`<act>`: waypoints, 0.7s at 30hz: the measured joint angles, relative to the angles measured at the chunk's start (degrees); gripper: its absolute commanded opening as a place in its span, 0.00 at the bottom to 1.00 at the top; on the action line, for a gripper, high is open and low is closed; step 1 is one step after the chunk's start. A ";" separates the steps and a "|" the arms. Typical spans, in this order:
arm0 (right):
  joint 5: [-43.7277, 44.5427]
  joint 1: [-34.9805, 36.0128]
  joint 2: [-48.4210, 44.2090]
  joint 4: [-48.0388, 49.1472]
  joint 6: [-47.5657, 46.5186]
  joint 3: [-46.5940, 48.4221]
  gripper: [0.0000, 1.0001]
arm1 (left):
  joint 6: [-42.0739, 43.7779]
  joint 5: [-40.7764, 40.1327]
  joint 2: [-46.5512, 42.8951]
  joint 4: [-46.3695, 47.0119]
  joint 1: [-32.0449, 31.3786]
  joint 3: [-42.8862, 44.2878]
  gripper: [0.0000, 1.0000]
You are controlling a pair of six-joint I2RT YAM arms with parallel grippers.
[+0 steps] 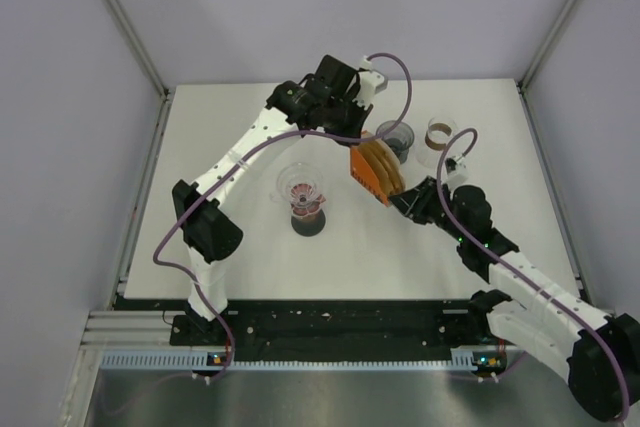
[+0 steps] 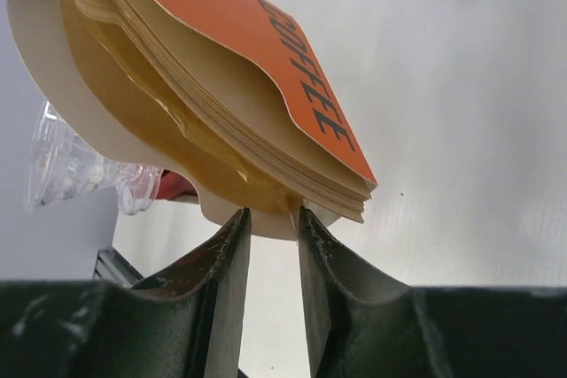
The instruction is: Place the coffee filter in the dripper
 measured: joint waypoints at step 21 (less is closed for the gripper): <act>-0.55 -1.27 3.45 12.48 7.52 -3.02 0.23 | -0.02 0.26 -0.35 0.26 0.00 -0.76 0.00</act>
